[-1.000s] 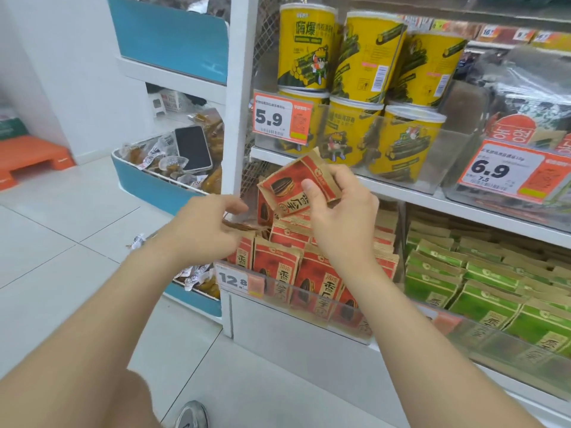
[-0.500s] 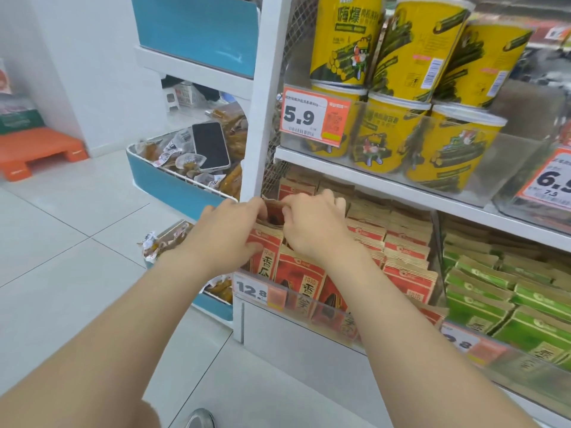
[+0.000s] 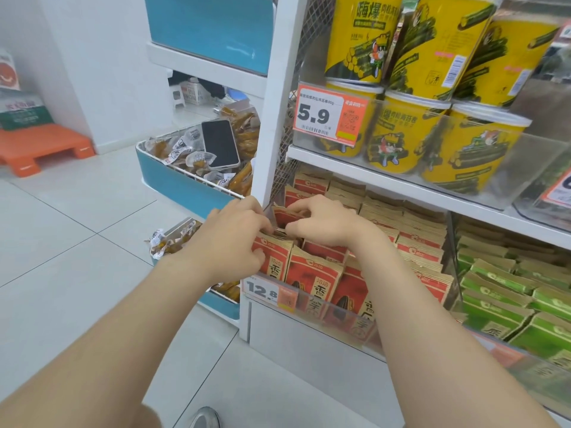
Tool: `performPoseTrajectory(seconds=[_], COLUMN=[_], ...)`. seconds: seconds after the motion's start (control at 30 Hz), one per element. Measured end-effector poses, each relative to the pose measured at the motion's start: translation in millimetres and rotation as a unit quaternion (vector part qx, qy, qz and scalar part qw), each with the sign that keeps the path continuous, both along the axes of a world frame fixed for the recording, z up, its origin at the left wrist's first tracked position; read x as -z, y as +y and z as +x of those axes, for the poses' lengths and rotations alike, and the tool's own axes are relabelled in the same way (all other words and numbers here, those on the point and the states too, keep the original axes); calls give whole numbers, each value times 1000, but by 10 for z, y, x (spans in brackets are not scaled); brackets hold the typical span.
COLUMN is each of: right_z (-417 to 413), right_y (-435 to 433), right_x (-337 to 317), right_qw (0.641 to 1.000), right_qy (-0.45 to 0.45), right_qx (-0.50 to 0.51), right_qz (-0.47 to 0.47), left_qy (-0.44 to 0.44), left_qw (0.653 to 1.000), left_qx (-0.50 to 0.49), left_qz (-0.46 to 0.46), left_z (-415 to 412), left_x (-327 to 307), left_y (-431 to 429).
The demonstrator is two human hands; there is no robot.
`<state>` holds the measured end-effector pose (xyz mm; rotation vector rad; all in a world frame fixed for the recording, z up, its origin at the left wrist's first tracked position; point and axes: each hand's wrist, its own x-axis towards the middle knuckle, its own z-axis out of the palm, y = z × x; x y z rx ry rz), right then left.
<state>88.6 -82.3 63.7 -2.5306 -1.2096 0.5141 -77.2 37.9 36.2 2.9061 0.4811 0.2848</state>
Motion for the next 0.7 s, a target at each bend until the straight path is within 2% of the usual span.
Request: performPoseTrajectory(seconds=[0.07,0.17,0.33,0.5,0.7], right_z=[22,24,-64,-32,-30], right_y=[7,16,-7,70,117], right_x=[-6,26,-51,23,175], right_qw=[1000,996,997,988,986], right_qy=[-6,-87,-67,-123,-167], right_qx=[9,13,-12,-16,-22], right_qz=[22,34,40,88,-13], left_qy=[1,-3,0,-2,-2], left_qw=[1000,1000,1000,1000,999], left_qx=[0,0,-6,-10,-25], left_qz=[-4,-10,-19,-23,-41], left_z=[-10,-10,-15,-26,-16], left_x=[3,6,25,17,77], left_y=[8,13,2,9,20])
